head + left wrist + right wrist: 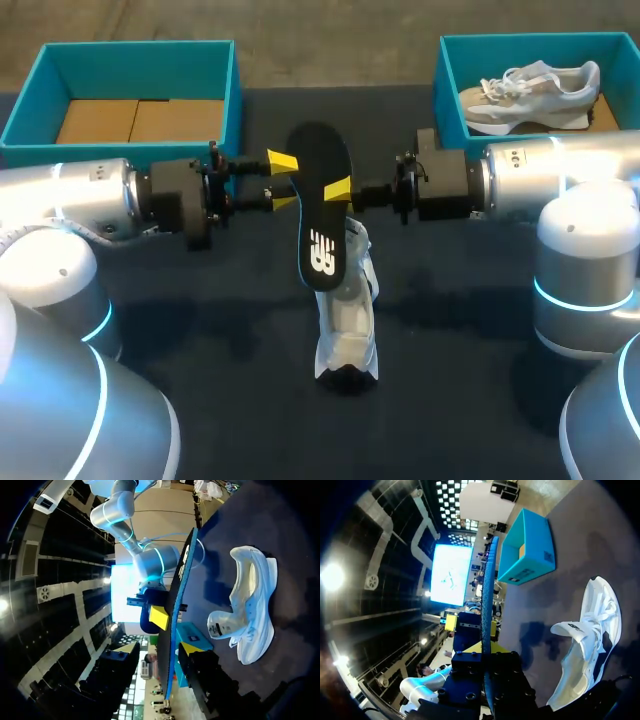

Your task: Take the shoe out of the shoebox, open the shoe tongue, remove and reinsert the insole, then place the shoe into the shoebox

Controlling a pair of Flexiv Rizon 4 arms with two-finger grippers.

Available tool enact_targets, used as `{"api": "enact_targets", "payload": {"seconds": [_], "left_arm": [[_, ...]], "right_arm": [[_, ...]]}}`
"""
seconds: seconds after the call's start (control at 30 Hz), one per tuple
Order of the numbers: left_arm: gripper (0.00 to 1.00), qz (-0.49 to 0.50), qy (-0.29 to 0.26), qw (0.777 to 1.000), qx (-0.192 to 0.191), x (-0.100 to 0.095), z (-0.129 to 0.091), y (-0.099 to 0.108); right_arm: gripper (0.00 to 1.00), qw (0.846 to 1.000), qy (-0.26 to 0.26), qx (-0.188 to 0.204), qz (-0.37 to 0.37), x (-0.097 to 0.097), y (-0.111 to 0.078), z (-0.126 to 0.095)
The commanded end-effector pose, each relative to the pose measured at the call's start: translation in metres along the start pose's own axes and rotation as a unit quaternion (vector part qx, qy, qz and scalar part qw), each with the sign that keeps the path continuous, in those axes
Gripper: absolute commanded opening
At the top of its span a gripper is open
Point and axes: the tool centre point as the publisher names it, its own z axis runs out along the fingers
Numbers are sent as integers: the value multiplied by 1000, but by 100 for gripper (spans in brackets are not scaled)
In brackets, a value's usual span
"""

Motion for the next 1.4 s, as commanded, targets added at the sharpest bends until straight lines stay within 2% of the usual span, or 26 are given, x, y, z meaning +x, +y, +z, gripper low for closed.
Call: {"api": "enact_targets", "payload": {"seconds": [0.03,0.47,0.73,0.97,1.1,1.4], "left_arm": [[47,0,-1,1000,-1,3,7,2],[35,5,1,1000,10,4,19,16],[31,14,7,999,29,5,23,16],[26,19,12,999,33,7,25,16],[20,21,15,999,34,8,26,16],[17,27,20,999,37,11,32,13]], "right_arm": [[0,1000,-2,0,0,0,0,2],[0,1000,-2,0,0,0,0,2],[0,1000,-2,0,0,0,0,2],[0,1000,-2,0,0,0,0,2],[0,1000,-2,0,0,0,0,2],[0,1000,-2,0,0,0,0,2]]}}
